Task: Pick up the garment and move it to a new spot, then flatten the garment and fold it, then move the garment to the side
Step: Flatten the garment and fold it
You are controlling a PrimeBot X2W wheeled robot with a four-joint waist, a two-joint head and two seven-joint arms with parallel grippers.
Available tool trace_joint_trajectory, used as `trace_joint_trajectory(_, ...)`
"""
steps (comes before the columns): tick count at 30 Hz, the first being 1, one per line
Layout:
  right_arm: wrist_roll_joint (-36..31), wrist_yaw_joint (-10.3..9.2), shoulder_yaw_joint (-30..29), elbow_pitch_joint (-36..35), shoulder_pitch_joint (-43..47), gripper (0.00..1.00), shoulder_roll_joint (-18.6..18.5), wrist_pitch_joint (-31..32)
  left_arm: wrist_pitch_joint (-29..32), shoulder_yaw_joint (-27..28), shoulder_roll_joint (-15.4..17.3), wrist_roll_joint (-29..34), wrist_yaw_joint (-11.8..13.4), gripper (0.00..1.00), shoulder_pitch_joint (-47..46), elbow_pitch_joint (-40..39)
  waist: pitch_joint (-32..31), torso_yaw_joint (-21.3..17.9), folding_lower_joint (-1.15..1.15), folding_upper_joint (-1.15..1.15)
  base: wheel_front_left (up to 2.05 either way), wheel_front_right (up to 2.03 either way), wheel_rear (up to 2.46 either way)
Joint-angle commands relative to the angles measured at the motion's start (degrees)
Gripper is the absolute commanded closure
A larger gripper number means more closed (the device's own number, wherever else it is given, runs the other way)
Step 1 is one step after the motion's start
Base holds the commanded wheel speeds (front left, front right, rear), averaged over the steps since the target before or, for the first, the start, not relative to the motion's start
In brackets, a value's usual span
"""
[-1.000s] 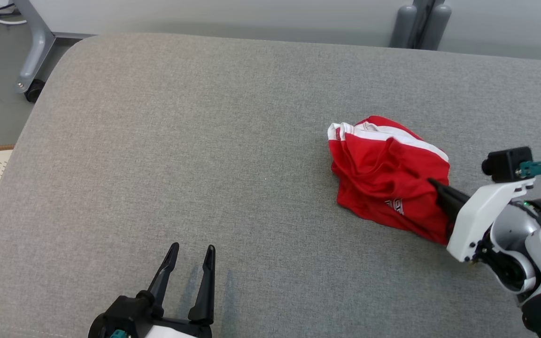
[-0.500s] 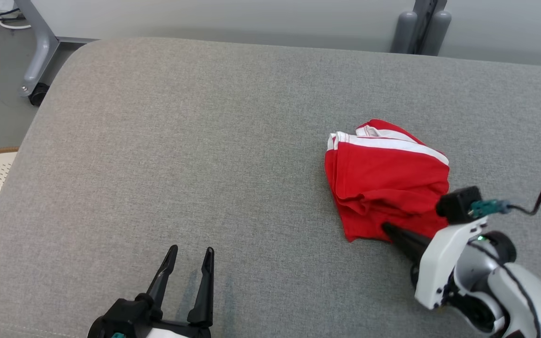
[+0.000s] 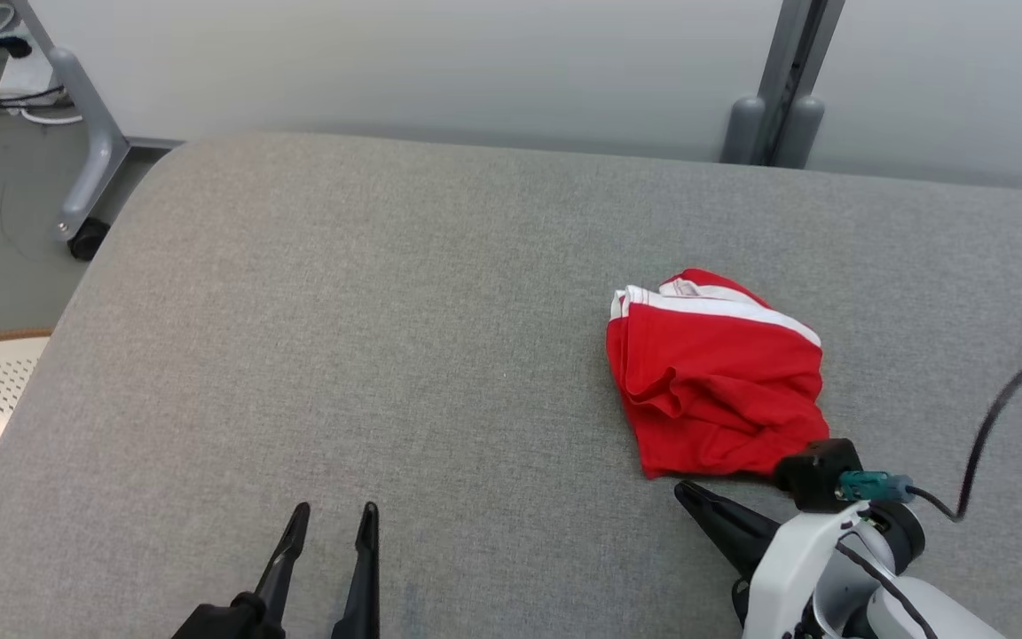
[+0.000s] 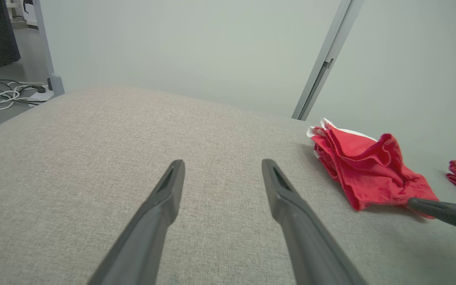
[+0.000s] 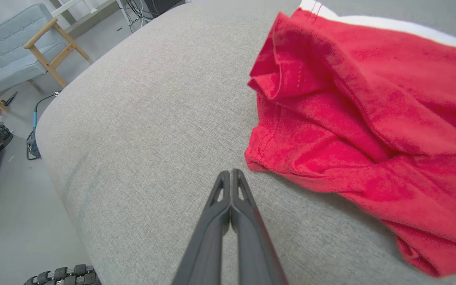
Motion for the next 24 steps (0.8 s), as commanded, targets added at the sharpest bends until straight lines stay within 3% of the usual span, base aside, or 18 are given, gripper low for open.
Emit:
trace_joint_trajectory(1,-1.92,0.03,-1.35,-0.94,1.56,1.0,-0.67,-2.07,-0.22,0.93,0.31,0.05,0.36,0.0,1.13,-0.58,-2.83,-1.52,0.0,0.0,0.0,0.0,0.0)
trace_joint_trajectory(8,-9.16,0.03,-12.46,-5.64,8.36,1.0,-0.35,-9.59,-0.22,3.03,0.18,0.65,0.77,0.0,4.7,-2.77,-6.56,-4.52,0.0,0.0,0.0,0.0,0.0)
trace_joint_trajectory(14,-13.64,0.03,-19.6,-5.92,3.14,1.0,-0.63,-8.01,-0.16,1.27,0.08,2.01,-0.88,0.0,1.23,-4.12,-0.61,-3.86,0.0,0.0,0.0,0.0,0.0)
trace_joint_trajectory(19,-14.87,0.04,-18.1,-1.68,-4.72,1.0,-1.21,-6.51,-0.16,-0.26,0.0,3.02,-2.09,0.0,-2.33,-3.2,4.43,-1.25,0.0,0.0,0.0,0.0,0.0)
trace_joint_trajectory(24,-13.23,0.03,-13.6,6.94,-12.57,1.0,-1.53,-7.38,-0.16,-0.89,-0.19,3.14,-2.56,0.0,-5.4,-2.25,7.87,1.93,0.0,0.0,0.0,0.0,0.0)
